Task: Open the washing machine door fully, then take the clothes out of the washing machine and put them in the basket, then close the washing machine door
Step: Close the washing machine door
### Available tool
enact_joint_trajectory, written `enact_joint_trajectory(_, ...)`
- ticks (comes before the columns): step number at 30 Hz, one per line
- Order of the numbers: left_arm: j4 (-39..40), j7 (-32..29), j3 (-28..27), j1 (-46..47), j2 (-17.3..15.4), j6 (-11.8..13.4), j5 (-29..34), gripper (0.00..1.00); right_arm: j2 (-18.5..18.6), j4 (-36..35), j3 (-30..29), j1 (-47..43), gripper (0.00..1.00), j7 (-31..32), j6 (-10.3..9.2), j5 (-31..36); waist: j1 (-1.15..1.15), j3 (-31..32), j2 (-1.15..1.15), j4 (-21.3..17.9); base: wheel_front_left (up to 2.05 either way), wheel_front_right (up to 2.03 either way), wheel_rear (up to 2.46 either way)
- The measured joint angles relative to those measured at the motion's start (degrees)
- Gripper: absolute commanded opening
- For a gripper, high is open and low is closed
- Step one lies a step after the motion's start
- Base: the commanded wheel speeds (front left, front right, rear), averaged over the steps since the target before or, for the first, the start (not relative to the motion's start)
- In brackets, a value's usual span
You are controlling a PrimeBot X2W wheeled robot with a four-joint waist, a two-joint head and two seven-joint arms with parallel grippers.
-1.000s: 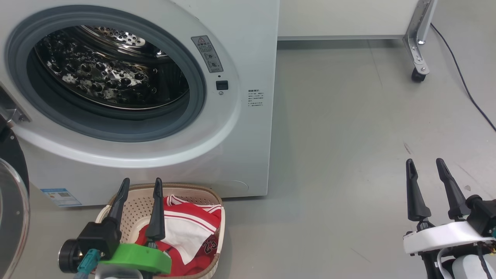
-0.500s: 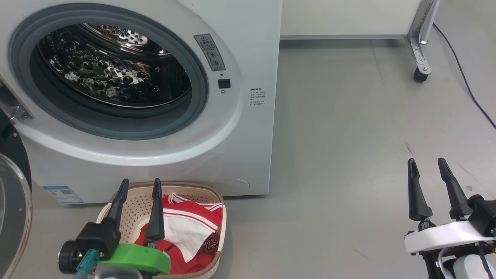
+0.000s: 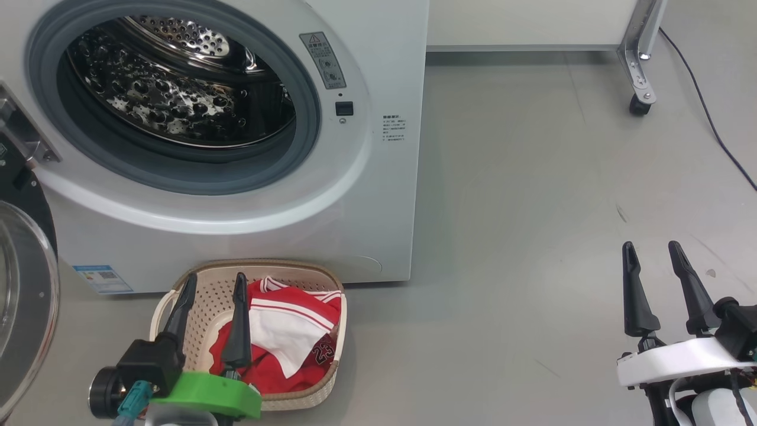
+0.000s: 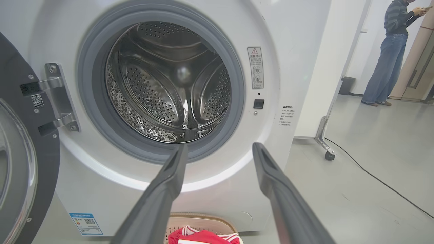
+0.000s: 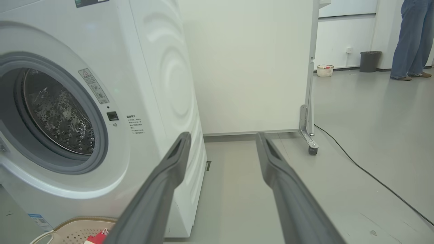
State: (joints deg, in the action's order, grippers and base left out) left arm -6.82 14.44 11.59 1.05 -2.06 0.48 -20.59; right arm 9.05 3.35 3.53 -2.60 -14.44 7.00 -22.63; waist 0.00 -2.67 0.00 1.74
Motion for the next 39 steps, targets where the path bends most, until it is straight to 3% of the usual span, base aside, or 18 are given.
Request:
enact_joint_trajectory(21, -0.13, 0.00, 0.25, -0.04, -0.05, 0.31, 0.01, 1.00, 0.00, 0.04, 0.18, -0.23, 1.00, 0.00, 0.00, 0.00, 0.00, -0.09, 0.00, 0.44, -1.16, 1.16, 0.00)
enact_joint_trajectory(39, -0.58, 0.00, 0.66, -0.07, -0.09, 1.08, 1.87, 1.00, -0.12, 0.14, 0.30, -0.24, 1.00, 0.00, 0.00, 0.00, 0.00, 0.27, 0.00, 0.29, -0.45, 0.45, 0.00)
